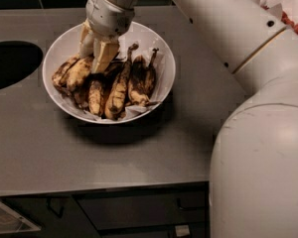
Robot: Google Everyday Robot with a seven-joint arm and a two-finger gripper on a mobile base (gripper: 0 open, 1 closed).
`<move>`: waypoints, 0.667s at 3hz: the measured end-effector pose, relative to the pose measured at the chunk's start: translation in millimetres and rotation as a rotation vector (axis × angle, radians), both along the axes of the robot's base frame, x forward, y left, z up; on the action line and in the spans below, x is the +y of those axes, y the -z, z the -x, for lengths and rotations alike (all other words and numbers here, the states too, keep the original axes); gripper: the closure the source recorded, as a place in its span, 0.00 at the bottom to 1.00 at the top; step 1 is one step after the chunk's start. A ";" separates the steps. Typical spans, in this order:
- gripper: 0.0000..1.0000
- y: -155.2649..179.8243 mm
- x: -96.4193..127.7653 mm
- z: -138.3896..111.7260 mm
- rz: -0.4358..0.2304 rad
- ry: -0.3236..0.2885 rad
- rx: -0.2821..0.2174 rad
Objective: Pick banana from white bowl
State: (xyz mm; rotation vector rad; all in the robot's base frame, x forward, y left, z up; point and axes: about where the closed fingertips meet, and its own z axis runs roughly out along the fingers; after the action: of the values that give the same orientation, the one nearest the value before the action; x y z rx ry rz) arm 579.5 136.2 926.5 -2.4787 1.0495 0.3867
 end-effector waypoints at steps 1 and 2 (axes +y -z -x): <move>1.00 -25.0 16.4 9.0 0.015 -0.004 -0.088; 1.00 -59.5 31.7 29.4 0.008 -0.021 -0.210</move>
Offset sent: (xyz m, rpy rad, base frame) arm -0.0559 0.0478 0.0955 -0.0120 -0.3319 0.0477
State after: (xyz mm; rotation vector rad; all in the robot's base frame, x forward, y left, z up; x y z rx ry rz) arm 550.1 167.9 986.0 -2.4744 0.9419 0.1251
